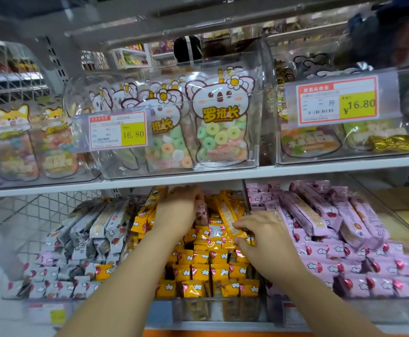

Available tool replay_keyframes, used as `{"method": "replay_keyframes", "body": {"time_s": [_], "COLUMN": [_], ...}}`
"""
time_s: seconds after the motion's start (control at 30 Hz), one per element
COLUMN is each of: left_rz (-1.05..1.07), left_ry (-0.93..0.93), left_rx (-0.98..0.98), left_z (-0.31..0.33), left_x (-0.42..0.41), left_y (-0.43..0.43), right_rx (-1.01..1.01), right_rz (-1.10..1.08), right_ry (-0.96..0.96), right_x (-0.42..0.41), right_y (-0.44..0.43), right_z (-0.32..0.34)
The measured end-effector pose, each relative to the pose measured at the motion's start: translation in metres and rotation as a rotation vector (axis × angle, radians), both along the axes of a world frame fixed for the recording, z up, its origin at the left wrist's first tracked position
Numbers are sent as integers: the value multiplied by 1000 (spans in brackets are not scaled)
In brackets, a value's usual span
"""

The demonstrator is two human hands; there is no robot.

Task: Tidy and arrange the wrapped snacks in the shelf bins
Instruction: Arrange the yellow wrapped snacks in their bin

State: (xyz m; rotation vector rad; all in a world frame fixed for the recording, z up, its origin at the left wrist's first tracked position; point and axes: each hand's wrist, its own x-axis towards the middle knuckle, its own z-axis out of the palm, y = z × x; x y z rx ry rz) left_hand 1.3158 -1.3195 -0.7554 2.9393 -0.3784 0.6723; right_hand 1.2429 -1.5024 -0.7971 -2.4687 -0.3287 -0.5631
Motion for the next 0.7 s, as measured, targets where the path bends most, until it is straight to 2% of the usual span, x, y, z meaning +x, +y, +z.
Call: {"method": "replay_keyframes", "body": {"time_s": [0.17, 0.4, 0.53, 0.7], "left_rz": [-46, -91, -277, -427], "left_ry": [-147, -183, -232, -336], "left_rx": [-157, -396, -595, -706], "left_z": [14, 10, -7, -18], "left_x": [-13, -55, -78, -99], "left_y": [3, -4, -9, -18], "right_rx": [5, 111, 124, 110], "right_rz": [-2, 34, 99, 159], "right_ry": [5, 2, 33, 50], "right_x": [-1, -9, -21, -29], "right_y": [1, 0, -1, -3], "right_z": [1, 16, 25, 26]}}
